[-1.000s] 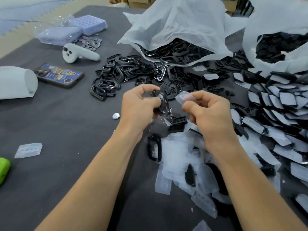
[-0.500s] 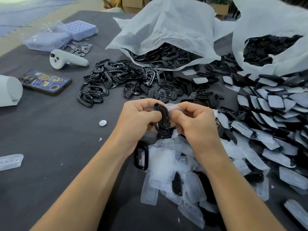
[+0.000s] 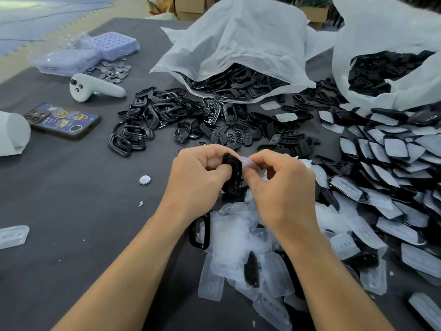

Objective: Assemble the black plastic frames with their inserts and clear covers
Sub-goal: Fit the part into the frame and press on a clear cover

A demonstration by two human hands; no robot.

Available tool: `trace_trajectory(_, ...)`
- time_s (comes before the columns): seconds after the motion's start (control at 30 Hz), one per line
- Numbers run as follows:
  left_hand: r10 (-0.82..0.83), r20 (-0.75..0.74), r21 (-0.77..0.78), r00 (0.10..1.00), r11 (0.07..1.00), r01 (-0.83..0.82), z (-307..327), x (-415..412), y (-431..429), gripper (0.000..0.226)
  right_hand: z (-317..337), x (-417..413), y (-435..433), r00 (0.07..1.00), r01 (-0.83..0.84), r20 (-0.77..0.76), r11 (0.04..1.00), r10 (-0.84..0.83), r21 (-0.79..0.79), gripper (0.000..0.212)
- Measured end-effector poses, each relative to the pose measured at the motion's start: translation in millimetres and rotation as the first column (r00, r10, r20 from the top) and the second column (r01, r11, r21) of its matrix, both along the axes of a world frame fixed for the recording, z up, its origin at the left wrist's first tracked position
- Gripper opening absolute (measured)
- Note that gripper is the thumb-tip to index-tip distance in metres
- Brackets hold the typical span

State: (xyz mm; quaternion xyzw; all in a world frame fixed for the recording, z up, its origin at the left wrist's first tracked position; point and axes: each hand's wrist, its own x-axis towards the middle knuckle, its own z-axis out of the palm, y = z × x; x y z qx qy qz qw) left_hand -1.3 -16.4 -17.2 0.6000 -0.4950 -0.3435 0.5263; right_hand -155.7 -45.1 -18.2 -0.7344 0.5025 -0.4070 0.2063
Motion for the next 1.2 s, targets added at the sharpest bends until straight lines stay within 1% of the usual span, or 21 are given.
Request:
trace_trajectory(0.07,0.088,0.038,-0.006,0.995,0.996,-0.088,-3,-1,-2,0.026,0,-1,-2,0.989,0.011,0.144,0.994,-0.027,0.108,0.005)
trace_trajectory(0.1,0.125,0.06,0.002,0.99,0.992,-0.126,-4,-2,-3,0.028,2,-2,-3,0.97,-0.018,0.243,0.986,-0.024,0.168,0.007)
trace_trajectory(0.17,0.165,0.055,0.015,0.985,0.986,-0.166,-6,-2,-4,0.031,7,-1,-3,0.901,-0.143,0.433,0.955,0.017,0.26,0.014)
trace_trajectory(0.2,0.172,0.03,0.018,0.985,0.985,-0.172,-6,-3,-4,0.031,9,0,-3,0.867,-0.211,0.497,0.934,0.042,0.289,0.018)
trace_trajectory(0.27,0.141,-0.065,0.032,0.988,0.99,-0.139,-3,-5,-3,0.026,9,3,-2,0.811,-0.33,0.578,0.885,0.088,0.328,0.021)
trace_trajectory(0.3,0.096,-0.137,0.046,0.986,0.995,-0.09,-1,-7,-2,0.021,9,5,-1,0.79,-0.373,0.606,0.86,0.098,0.348,0.02)
trace_trajectory(0.37,0.022,-0.286,0.07,0.958,0.998,-0.002,2,-11,2,0.012,7,6,1,0.765,-0.407,0.64,0.824,0.072,0.394,0.014)
trace_trajectory(0.43,0.015,-0.371,0.091,0.928,0.996,0.02,2,-14,2,0.009,6,6,1,0.802,-0.34,0.597,0.845,0.03,0.414,0.008)
trace_trajectory(0.47,0.024,-0.395,0.1,0.918,0.995,0.017,1,-15,2,0.009,5,5,1,0.838,-0.285,0.546,0.868,0.019,0.407,0.011)
trace_trajectory(0.53,0.05,-0.441,0.116,0.896,0.993,0.002,1,-16,1,0.014,3,4,0,0.902,-0.186,0.432,0.913,0.012,0.363,0.016)
trace_trajectory(0.6,0.052,-0.494,0.125,0.868,0.992,0.012,1,-16,0,0.019,3,4,0,0.942,-0.094,0.335,0.948,-0.014,0.305,0.016)
trace_trajectory(0.67,0.026,-0.537,0.132,0.843,0.99,0.054,0,-14,0,0.02,3,5,2,0.96,-0.039,0.277,0.966,-0.034,0.256,0.017)
trace_trajectory(0.77,-0.03,-0.577,0.147,0.816,0.979,0.14,-1,-10,-1,0.018,4,4,4,0.971,-0.034,0.24,0.974,-0.022,0.224,0.021)
trace_trajectory(0.9,-0.088,-0.557,0.158,0.826,0.965,0.209,-3,-7,-2,0.021,5,2,2,0.983,-0.021,0.181,0.978,-0.017,0.208,0.023)
trace_trajectory(0.97,-0.103,-0.543,0.156,0.833,0.963,0.221,-4,-6,-2,0.016,4,2,2,0.986,-0.016,0.167,0.982,-0.016,0.189,0.024)
trace_trajectory(1.07,-0.121,-0.547,0.138,0.828,0.963,0.231,-2,-6,-1,0.015,4,2,3,0.99,-0.003,0.141,0.992,-0.015,0.127,0.025)
trace_trajectory(1.17,-0.125,-0.499,0.146,0.857,0.963,0.226,0,-8,1,0.007,1,3,6,0.992,0.018,0.122,0.997,-0.027,0.069,0.025)
trace_trajectory(1.2,-0.114,-0.482,0.149,0.869,0.966,0.21,-2,-8,1,0.015,1,4,6,0.993,0.023,0.118,0.998,-0.029,0.057,0.024)
